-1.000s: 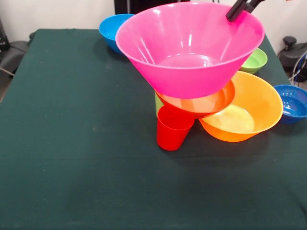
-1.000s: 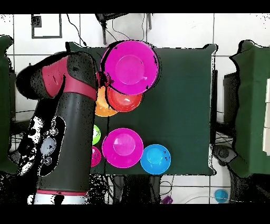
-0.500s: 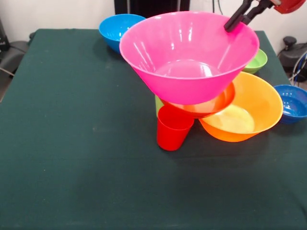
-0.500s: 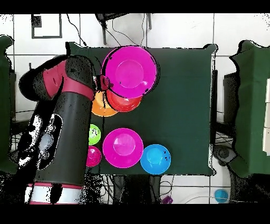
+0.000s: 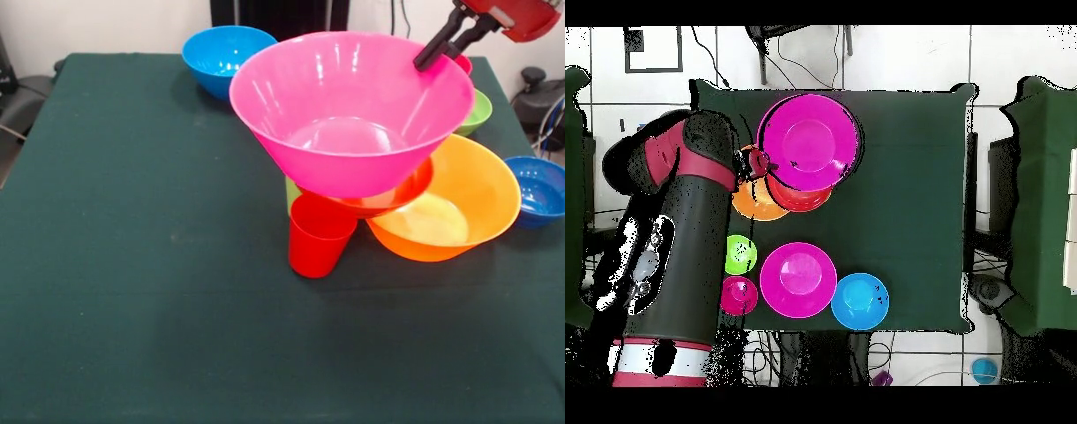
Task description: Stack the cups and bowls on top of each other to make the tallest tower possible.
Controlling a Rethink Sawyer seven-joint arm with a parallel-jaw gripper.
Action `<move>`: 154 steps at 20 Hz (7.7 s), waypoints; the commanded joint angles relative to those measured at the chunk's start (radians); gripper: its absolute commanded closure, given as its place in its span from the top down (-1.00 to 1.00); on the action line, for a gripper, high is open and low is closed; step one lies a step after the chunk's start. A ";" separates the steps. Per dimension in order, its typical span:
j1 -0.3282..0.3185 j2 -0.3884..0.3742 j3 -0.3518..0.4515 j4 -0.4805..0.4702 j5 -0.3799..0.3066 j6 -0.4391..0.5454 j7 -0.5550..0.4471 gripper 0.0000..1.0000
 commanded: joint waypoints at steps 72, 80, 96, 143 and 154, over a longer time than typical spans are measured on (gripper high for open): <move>0.119 0.052 -0.056 0.110 0.070 0.079 0.232 -1.00; 0.103 0.057 -0.040 0.135 0.096 0.084 0.220 -1.00; 0.095 0.057 -0.038 0.143 0.137 0.077 0.204 -1.00; 0.112 0.121 -0.084 0.064 0.103 -0.025 0.213 -1.00; 0.104 0.135 -0.079 0.058 0.107 -0.065 0.217 -1.00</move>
